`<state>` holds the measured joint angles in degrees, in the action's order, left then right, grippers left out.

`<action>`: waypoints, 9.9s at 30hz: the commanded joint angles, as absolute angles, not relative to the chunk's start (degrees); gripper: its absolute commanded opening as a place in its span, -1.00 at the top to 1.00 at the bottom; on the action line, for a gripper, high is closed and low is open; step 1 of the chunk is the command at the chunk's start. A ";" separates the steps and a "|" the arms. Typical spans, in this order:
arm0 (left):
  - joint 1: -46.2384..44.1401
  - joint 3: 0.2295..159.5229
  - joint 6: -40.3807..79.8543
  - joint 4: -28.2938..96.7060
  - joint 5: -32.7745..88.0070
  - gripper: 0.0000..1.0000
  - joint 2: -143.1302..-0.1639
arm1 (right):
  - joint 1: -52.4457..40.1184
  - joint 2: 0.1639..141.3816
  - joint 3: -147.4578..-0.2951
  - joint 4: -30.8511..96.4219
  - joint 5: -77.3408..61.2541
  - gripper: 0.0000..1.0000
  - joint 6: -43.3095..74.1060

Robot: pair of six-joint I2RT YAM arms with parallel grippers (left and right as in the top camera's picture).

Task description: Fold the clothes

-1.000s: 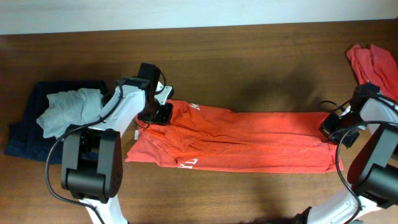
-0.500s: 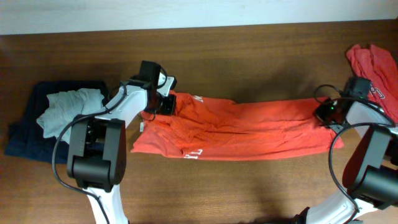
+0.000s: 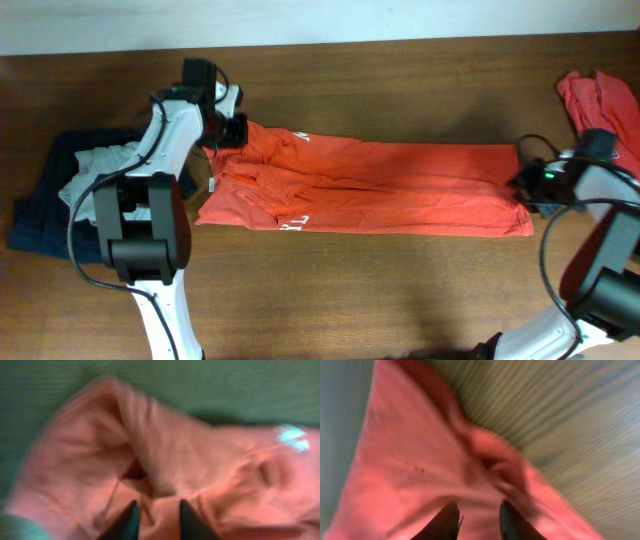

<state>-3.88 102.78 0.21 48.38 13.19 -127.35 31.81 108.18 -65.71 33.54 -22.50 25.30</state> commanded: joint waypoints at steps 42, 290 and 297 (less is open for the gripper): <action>-4.45 120.40 0.12 69.73 12.67 0.03 -127.48 | 38.11 121.30 -70.41 50.22 -33.58 -0.50 -15.81; -10.09 138.17 -6.13 90.67 8.97 -0.01 -114.08 | -10.48 109.84 -94.78 63.96 -4.16 -0.42 8.84; -10.09 138.17 -6.11 89.27 9.34 -0.02 -114.08 | -5.50 105.67 -94.78 64.16 -5.56 0.23 11.60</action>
<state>-10.33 137.19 -5.17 89.71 9.15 -115.26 -8.54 107.96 -93.67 63.88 -4.80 9.32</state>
